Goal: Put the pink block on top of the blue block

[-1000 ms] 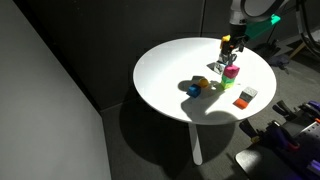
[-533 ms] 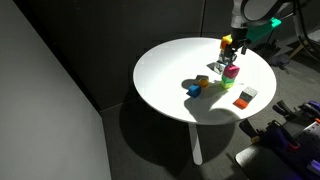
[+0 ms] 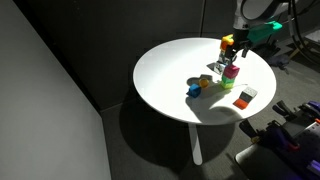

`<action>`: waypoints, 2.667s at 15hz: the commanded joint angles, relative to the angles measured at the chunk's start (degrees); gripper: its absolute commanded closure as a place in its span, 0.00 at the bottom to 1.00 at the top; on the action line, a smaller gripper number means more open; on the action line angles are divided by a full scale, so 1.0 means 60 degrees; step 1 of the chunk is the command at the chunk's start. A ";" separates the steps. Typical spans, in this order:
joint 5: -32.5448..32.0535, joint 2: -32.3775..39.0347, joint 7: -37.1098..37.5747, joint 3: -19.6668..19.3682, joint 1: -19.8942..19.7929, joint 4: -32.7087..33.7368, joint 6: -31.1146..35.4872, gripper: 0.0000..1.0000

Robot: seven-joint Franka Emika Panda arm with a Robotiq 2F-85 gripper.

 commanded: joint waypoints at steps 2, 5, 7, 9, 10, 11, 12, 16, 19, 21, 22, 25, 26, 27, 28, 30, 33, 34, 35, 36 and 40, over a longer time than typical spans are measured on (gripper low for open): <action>0.0851 0.0191 -0.1453 0.0141 -0.0317 0.0104 0.0355 0.00; 0.0794 0.0251 -0.1873 0.0090 -0.0367 0.0089 0.0659 0.00; 0.0622 0.0292 -0.1925 0.0035 -0.0356 0.0092 0.0805 0.00; 0.0665 0.0258 -0.1648 0.0034 -0.0278 0.0015 0.0734 0.00; 0.0662 0.0263 -0.1658 0.0029 -0.0280 0.0015 0.0754 0.00; 0.0660 0.0265 -0.1667 0.0027 -0.0281 0.0016 0.0761 0.00; 0.0660 0.0265 -0.1673 0.0027 -0.0282 0.0016 0.0762 0.00; 0.0634 0.0309 -0.1618 0.0006 -0.0274 0.0024 0.0759 0.00; 0.0650 0.0582 -0.1655 0.0011 -0.0290 0.0068 0.0894 0.00; 0.0711 0.0752 -0.1712 0.0033 -0.0318 0.0089 0.0950 0.00; 0.0716 0.0831 -0.1733 0.0033 -0.0332 0.0075 0.1076 0.00; 0.0693 0.1022 -0.1791 0.0028 -0.0364 0.0003 0.1628 0.00; 0.0738 0.1096 -0.1839 0.0051 -0.0394 -0.0014 0.1852 0.00; 0.0782 0.1181 -0.1867 0.0074 -0.0421 -0.0009 0.2004 0.00; 0.0797 0.1255 -0.1883 0.0086 -0.0437 -0.0006 0.2126 0.00; 0.0823 0.1418 -0.1890 0.0105 -0.0472 0.0014 0.2263 0.00; 0.0772 0.1590 -0.1873 0.0096 -0.0480 0.0032 0.2303 0.25; 0.0779 0.1616 -0.1873 0.0107 -0.0485 0.0032 0.2284 0.25; 0.0779 0.1630 -0.1868 0.0117 -0.0478 0.0036 0.2240 0.34; 0.0685 0.1640 -0.1785 0.0075 -0.0405 0.0039 0.2203 0.41; 0.0658 0.1585 -0.1822 0.0193 -0.0294 0.0054 0.1946 0.70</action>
